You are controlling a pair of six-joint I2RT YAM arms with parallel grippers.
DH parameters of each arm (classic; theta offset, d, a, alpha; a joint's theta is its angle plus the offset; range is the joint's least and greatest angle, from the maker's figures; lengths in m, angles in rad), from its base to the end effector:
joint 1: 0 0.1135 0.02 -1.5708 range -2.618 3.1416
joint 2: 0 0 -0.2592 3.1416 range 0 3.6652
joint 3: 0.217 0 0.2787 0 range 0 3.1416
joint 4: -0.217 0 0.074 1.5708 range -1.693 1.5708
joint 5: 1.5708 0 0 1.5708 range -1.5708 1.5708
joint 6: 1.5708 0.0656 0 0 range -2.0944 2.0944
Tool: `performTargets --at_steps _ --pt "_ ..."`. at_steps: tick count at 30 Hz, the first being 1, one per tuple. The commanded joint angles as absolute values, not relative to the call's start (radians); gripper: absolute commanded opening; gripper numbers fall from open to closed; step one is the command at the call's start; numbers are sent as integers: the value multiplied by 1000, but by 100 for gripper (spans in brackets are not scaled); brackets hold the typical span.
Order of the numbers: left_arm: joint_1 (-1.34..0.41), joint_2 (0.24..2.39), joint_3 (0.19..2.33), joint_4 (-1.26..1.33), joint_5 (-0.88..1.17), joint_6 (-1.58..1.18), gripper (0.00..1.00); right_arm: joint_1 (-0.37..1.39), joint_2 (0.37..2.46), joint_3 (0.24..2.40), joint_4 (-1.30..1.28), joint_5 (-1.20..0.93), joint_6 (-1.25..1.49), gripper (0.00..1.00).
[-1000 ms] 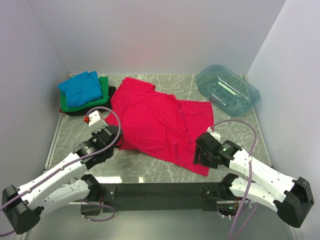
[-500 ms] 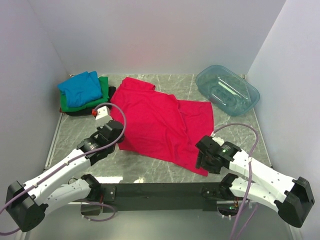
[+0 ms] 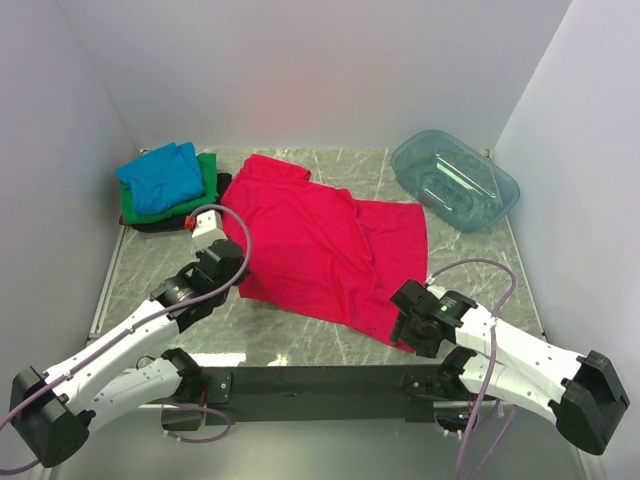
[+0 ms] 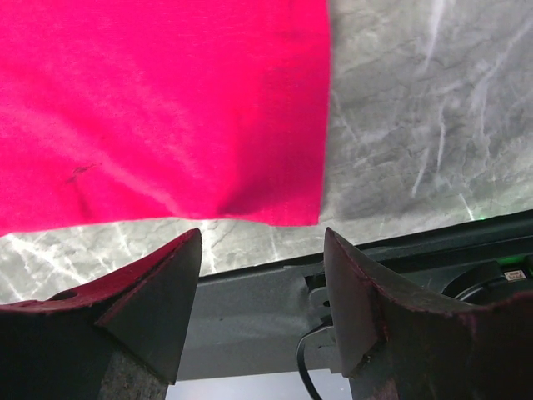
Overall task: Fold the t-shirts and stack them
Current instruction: Fold the tshirt
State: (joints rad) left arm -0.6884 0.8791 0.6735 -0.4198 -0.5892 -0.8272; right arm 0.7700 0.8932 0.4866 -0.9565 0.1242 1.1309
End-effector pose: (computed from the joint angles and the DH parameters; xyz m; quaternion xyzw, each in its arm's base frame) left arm 0.2066 -0.1228 0.2411 -0.1910 0.8408 -0.1117 0.4941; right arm 0.1204 0.1055 0.1268 0.1845 0.9754 0.0483 0.1104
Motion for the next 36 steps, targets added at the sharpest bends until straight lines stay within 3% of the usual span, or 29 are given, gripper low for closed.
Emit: performTargets --at_steps 1,9,12,16,19,21,27,36 --pt "-684 861 683 -365 -568 -805 1 776 897 471 -939 164 1190 67" --pt "-684 853 687 -379 -561 -810 0 776 963 457 -905 199 1207 62" --pt "-684 839 690 -393 -565 -815 1 776 979 448 -893 215 1209 56" --pt "-683 821 693 -408 -566 -818 1 782 1000 443 -876 224 1210 38" --pt "-684 816 701 -420 -563 -822 1 799 1011 460 -890 225 1204 10" --pt "-684 810 707 -436 -563 -824 1 816 1014 492 -928 224 1207 0" --pt "-684 784 713 -468 -563 -830 1 906 1003 620 -1098 213 1243 0" --pt "-684 741 730 -537 -568 -845 1 968 994 630 -1206 199 1290 0"
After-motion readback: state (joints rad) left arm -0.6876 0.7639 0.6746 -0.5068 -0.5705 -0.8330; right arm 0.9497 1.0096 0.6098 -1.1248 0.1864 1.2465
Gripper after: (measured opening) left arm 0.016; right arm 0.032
